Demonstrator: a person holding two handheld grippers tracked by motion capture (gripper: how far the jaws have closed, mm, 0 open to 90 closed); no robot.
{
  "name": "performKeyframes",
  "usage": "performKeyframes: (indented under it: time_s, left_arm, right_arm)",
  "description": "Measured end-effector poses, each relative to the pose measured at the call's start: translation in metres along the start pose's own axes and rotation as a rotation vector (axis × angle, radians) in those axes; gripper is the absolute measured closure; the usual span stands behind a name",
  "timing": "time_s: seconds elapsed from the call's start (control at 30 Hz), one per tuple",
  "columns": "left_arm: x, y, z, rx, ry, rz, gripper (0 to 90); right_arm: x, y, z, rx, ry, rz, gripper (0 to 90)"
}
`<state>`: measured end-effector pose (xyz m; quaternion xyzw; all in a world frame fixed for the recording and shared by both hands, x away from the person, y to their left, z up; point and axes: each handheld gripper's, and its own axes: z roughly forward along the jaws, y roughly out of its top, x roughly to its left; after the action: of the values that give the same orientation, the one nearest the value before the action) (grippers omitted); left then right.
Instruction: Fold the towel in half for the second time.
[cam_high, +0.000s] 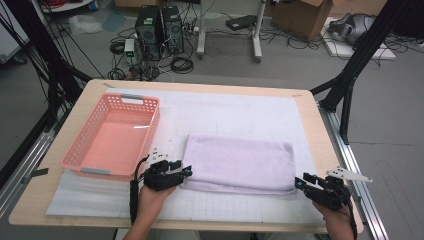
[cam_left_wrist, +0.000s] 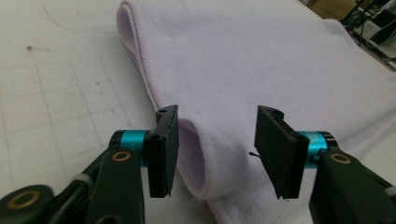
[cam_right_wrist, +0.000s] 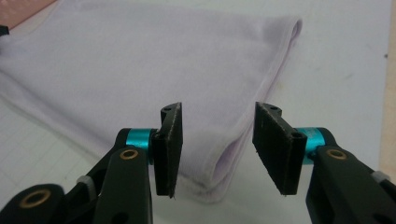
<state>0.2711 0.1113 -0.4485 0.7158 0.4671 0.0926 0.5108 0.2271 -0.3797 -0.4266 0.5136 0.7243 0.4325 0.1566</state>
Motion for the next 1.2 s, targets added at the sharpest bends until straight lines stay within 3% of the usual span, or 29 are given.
performKeyframes:
  time_s: [0.13,0.2,0.27,0.3,0.5,0.73,0.83,0.9,0.97,1.07,1.2]
  left_arm:
    - [0.0,-0.006,0.0,0.034,-0.022,-0.004,62.4]
    - [-0.002,-0.007,0.0,0.045,-0.022,0.01,72.9]
    - [-0.004,-0.008,-0.001,0.026,-0.014,0.018,82.6]
    - [-0.005,-0.008,-0.003,0.023,-0.015,0.022,84.5]
    - [-0.011,-0.008,-0.018,-0.017,-0.049,0.014,85.3]
    - [-0.017,-0.018,-0.031,-0.01,-0.069,0.024,85.1]
    - [-0.016,-0.023,-0.03,0.008,-0.043,0.029,79.7]
    - [-0.015,-0.022,-0.029,-0.002,-0.03,0.023,61.9]
    - [-0.014,-0.021,-0.029,-0.038,-0.013,0.036,50.0]
    - [-0.013,-0.017,-0.028,-0.072,-0.016,0.055,47.2]
    - [-0.006,-0.005,-0.019,-0.091,-0.013,0.043,47.0]
  right_arm:
    - [0.002,-0.004,0.003,0.018,0.019,0.012,59.0]
    - [0.002,-0.005,0.005,0.039,0.016,0.015,68.4]
    - [0.002,-0.006,0.008,0.066,0.022,0.017,82.4]
    - [0.001,-0.007,0.008,0.063,0.027,0.005,84.9]
    - [0.001,-0.002,-0.001,-0.012,0.02,0.002,87.1]
    - [-0.002,-0.004,-0.01,-0.023,0.046,0.014,87.1]
    - [-0.001,-0.006,-0.01,0.013,0.049,0.008,85.3]
    - [0.0,-0.008,-0.008,0.043,-0.008,-0.007,68.5]
    - [-0.002,-0.007,-0.011,0.011,-0.034,0.019,63.0]
    - [0.003,0.0,-0.015,-0.07,-0.029,-0.021,63.4]
    - [0.014,0.007,0.004,-0.049,-0.01,-0.109,69.5]
